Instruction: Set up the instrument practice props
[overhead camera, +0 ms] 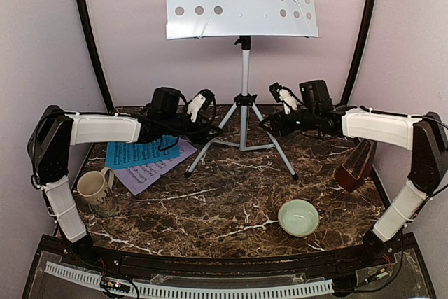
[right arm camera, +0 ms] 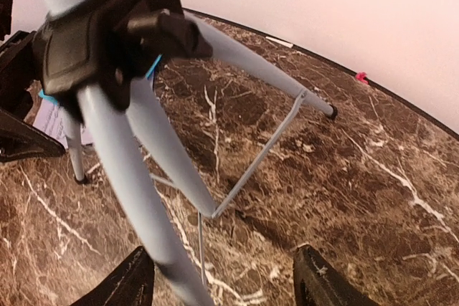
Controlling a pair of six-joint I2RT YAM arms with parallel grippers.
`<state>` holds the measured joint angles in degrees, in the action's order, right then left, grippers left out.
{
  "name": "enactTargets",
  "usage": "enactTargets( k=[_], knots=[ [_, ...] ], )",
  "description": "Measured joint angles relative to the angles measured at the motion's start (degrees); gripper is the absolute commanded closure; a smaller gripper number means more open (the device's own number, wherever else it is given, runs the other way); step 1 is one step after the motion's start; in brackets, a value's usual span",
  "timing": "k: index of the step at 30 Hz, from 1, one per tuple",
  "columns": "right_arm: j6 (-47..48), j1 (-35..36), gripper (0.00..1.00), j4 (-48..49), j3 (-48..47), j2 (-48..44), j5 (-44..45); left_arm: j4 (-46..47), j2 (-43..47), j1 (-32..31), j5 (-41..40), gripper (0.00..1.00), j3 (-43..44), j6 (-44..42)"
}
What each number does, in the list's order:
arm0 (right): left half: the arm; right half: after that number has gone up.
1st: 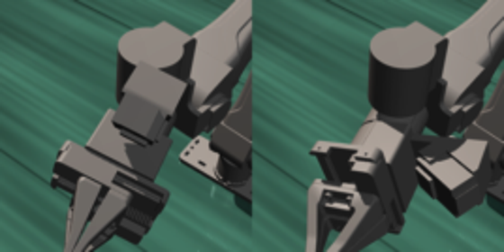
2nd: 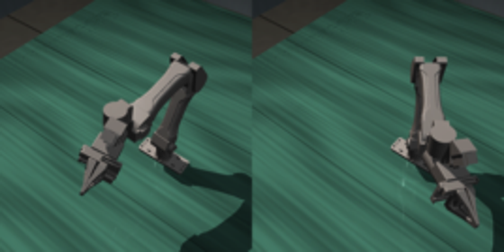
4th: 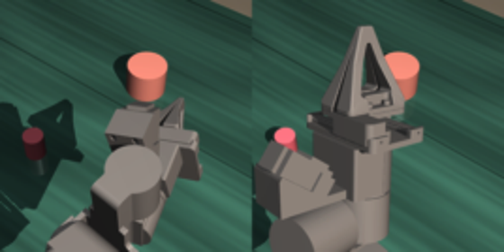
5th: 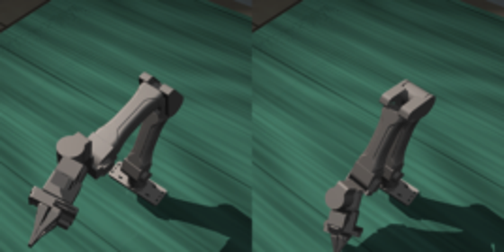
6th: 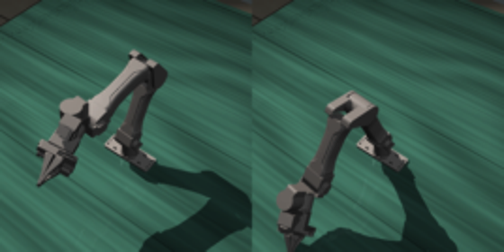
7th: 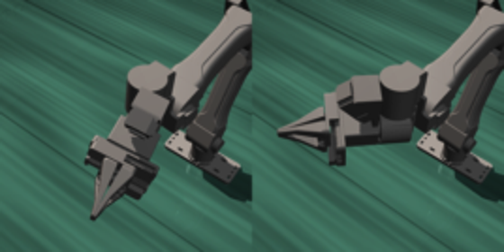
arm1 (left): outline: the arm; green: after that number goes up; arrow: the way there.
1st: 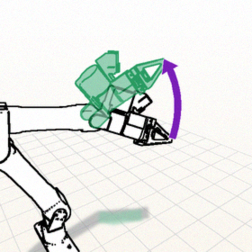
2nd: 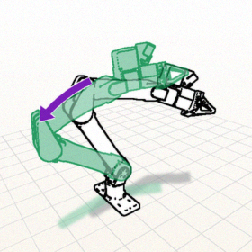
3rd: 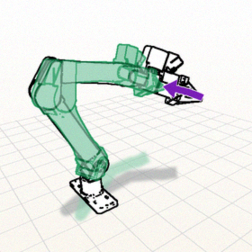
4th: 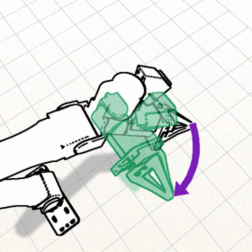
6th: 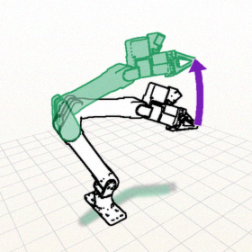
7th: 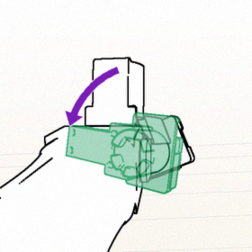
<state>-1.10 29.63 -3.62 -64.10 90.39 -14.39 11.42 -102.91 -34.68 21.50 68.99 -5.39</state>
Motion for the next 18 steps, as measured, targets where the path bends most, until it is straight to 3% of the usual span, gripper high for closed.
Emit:
enactTargets(
  k=[4,9,12,18],
  knots=[
    [0.17,1.11,0.54,0.17,-5.18,5.64,-1.09,-0.79,-4.00,0.00,0.59,0.57,6.08,0.15],
    [0.33,1.92,1.00,-0.98,-5.44,7.43,-1.25,-3.43,-5.84,-0.50,1.55,0.85,6.71,0.68],
    [4.07,3.15,1.00,-1.31,-4.72,6.36,-1.42,-3.45,-5.38,-0.52,2.25,1.00,5.75,-2.47],
    [5.25,4.26,1.00,-4.07,-1.03,2.08,-2.58,-2.23,-0.15,-1.95,2.89,1.00,-1.38,-3.04]
  ],
)
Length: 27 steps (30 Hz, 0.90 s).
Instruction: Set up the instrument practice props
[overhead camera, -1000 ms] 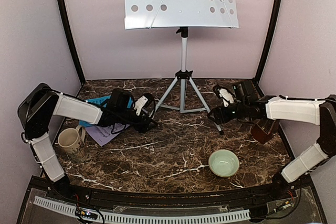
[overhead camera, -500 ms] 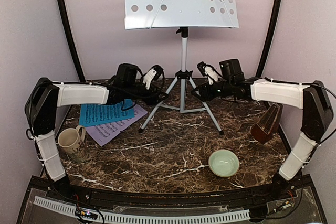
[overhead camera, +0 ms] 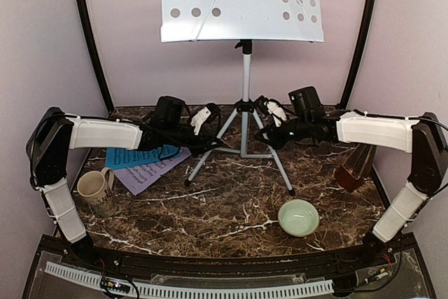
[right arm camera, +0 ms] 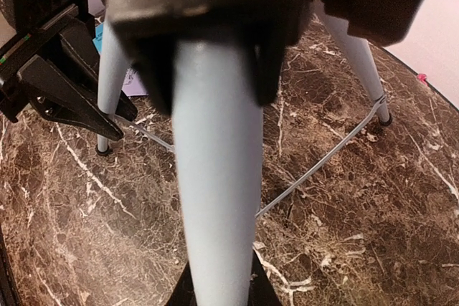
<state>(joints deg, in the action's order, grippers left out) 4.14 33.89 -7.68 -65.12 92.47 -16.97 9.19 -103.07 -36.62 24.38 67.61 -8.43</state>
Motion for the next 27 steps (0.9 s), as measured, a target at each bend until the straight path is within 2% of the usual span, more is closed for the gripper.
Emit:
enactTargets(
  k=[5,9,14,27],
  knots=[
    [-0.68,-0.07,1.00,1.14,2.03,-1.18,-1.46,0.50,-0.44,0.02,1.84,1.00,0.00,0.04],
    [-2.89,-0.52,1.00,2.40,2.51,-1.42,0.70,-1.99,-4.76,0.15,2.32,1.00,6.10,-0.50],
    [-6.10,-1.46,1.00,3.91,2.40,-1.09,7.37,-4.94,-13.46,0.44,1.42,1.00,18.62,-3.06],
    [-20.63,5.99,1.00,3.91,-7.89,8.17,27.45,-15.67,-23.45,5.60,1.70,1.00,36.94,-11.98]
  ],
)
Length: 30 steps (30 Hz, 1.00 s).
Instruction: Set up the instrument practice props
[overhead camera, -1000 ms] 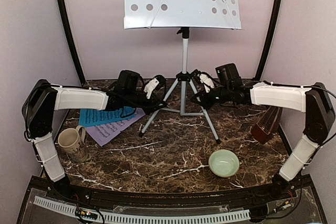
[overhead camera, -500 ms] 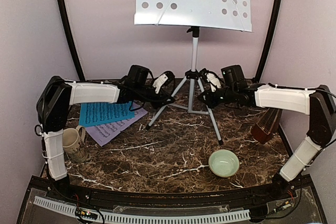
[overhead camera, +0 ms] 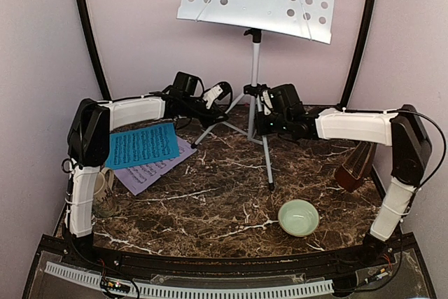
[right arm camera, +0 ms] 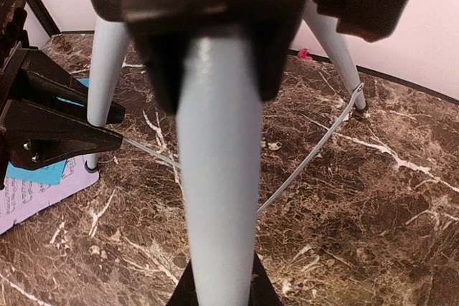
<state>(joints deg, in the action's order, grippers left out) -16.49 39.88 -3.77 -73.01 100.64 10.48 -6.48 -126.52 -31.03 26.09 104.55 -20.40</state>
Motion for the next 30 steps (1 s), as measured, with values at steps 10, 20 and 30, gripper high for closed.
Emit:
enactTargets(
  k=[10,20,30],
  knots=[
    [-10.05,7.41,1.00,-2.03,-2.27,2.12,14.12,-1.53,-0.55,1.01,0.61,0.99,1.18,-4.09],
    [-13.79,11.19,1.00,-1.92,2.34,-1.49,17.31,5.35,4.72,0.35,1.86,1.00,-9.03,-2.91],
    [-11.78,11.98,1.00,-0.28,8.02,-6.38,12.35,14.93,12.48,-1.14,0.61,1.00,-23.28,1.86]
  ],
)
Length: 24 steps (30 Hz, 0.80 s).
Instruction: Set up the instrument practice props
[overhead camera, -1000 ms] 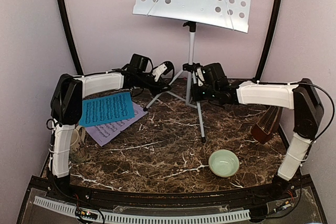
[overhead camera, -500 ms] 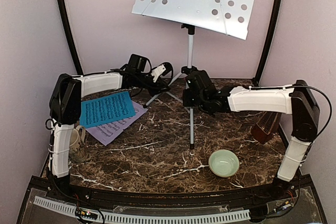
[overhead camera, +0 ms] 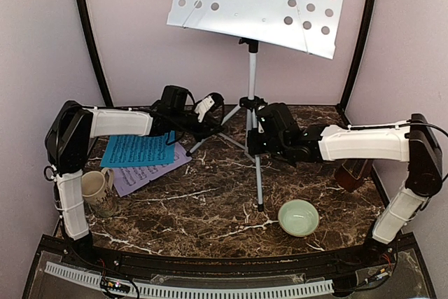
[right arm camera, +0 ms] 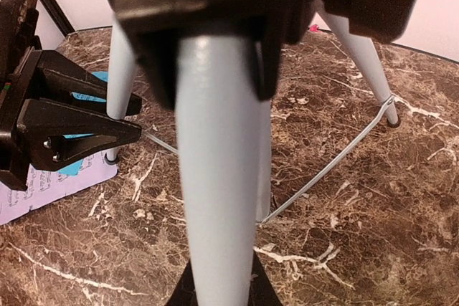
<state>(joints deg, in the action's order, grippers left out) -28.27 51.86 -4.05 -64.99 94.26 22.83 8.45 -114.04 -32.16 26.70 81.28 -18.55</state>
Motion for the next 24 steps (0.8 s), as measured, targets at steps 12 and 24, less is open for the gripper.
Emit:
enactTargets(
  k=[12,24],
  knots=[
    [3.15,-2.80,1.00,1.11,0.17,-0.35,-3.32,2.84,0.44,-0.37,-1.64,1.00,-1.38,3.54],
    [7.67,-7.02,1.00,0.70,4.52,-4.79,-4.96,-0.35,-2.95,-3.89,-4.09,1.00,4.52,6.40]
  ],
)
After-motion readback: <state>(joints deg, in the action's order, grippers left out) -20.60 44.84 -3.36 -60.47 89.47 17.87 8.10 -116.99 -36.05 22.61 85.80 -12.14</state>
